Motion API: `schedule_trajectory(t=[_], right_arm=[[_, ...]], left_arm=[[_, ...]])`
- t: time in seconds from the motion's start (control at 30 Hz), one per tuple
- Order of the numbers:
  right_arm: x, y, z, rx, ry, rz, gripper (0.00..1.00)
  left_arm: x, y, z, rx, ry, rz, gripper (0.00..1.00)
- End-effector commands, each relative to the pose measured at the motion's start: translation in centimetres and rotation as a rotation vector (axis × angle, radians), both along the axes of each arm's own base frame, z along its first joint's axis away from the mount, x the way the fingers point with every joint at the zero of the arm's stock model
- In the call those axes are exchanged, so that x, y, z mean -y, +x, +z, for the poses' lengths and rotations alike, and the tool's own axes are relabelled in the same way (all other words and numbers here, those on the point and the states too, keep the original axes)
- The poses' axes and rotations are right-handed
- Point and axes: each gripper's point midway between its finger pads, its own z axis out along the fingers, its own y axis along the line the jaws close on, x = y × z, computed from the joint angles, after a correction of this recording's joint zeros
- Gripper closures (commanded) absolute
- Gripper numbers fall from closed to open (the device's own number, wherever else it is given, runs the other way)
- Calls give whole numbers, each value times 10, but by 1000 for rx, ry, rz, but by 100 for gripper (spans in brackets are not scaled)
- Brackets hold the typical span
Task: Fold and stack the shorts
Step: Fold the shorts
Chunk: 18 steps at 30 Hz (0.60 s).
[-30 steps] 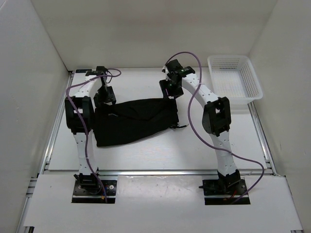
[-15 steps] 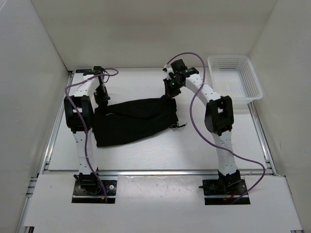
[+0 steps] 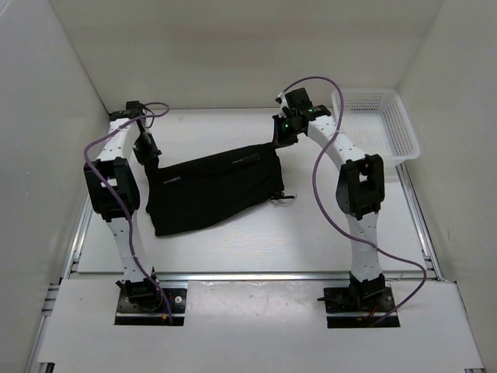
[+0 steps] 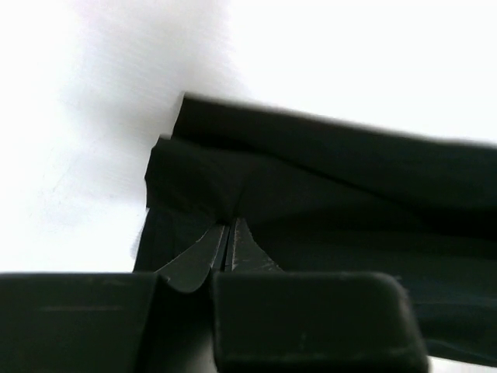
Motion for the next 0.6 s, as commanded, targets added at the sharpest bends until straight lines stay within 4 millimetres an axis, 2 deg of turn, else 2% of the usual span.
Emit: schedule_trajectory(t=[0.0,0.03,0.07,0.1,0.13,0.17,0.2,0.23,0.27,0.3,0.33,0.37,0.4,0.43,0.47,0.5,0.53,0.57], right_arm=[[8,39,10,82,-4,-98,100],[10,46,7,88,-17,-129,100],[8,56,16,115,-6,-149,95],[6,61,1,95,-9,-156,81],[6,65,-1,95,-10,-176,64],[7,67,-2,100,-16,-182,43],[7,67,-2,95,-11,-190,29],[9,65,-1,95,-18,-196,21],[13,62,13,114,-19,-205,15],[18,54,3,93,-41,-212,9],[22,50,3,94,-51,-219,7],[25,43,18,112,-48,-213,7],[26,27,4,61,-52,-195,4],[26,18,2,44,-49,-173,4],[26,7,11,40,-29,-158,4],[25,-4,9,14,-15,-139,2],[23,-24,-8,-57,1,-106,0],[21,-33,-3,-61,23,-90,0]], left_arm=[[-10,27,10,71,-1,32,90],[-10,42,18,106,-12,28,90],[-9,51,1,88,-26,34,82],[-7,53,0,69,-41,31,70],[-8,71,14,127,-39,42,37],[-11,75,6,110,-30,46,27],[-5,77,13,113,-31,35,18],[-4,77,18,116,-13,42,9],[-7,77,31,141,6,59,2],[-14,72,53,175,46,82,0],[-18,69,64,198,68,90,0],[-19,58,62,179,78,106,0],[-20,51,90,239,92,112,0],[-26,42,95,250,101,137,0],[-27,20,75,185,93,161,0],[-23,14,95,256,79,157,4],[-24,3,92,255,60,176,5],[-21,-22,65,180,40,188,6]])
